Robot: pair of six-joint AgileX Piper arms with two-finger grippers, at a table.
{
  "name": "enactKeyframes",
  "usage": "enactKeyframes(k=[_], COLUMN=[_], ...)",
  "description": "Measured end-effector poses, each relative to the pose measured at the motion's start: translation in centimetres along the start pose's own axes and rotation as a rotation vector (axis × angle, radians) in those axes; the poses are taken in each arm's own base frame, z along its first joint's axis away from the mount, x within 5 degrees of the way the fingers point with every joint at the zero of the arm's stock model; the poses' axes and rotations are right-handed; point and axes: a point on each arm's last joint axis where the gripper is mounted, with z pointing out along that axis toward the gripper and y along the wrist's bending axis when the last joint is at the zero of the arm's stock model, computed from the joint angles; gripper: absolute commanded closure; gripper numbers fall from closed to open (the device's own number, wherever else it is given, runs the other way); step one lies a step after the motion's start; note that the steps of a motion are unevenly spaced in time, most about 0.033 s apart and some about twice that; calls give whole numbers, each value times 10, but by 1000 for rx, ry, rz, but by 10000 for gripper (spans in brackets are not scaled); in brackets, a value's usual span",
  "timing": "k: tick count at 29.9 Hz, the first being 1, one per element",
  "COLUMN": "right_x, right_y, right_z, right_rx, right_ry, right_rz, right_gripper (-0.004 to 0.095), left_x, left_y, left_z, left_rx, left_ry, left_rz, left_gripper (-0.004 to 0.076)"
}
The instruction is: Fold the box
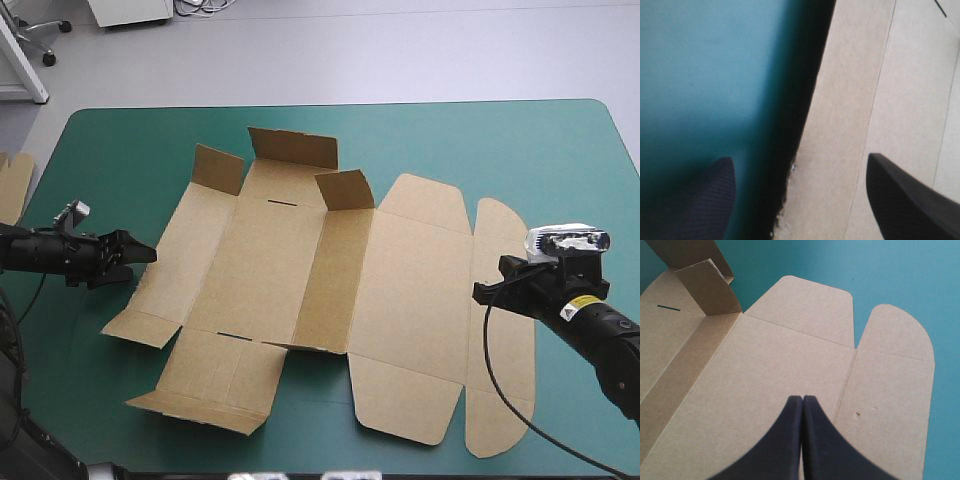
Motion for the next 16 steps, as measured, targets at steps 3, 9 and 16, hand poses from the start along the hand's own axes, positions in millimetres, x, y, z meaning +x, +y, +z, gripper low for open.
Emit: enactKeyframes(k=[3, 9, 16], right_x=[0, 0, 0], right_y=[0, 0, 0], right_z=[0, 0, 0], right_rx=[0, 0, 2], right_ry=[1, 1, 2], right_rz=[0, 0, -4], right_gripper=[942, 942, 942], left_x=[1, 3, 4], left_y=[-7, -25, -31], left_z=[8, 26, 32], left_rx=[-13, -24, -26], left_ry=[39, 117, 142], left_rz=[26, 89, 105], left_gripper=[232, 256, 257])
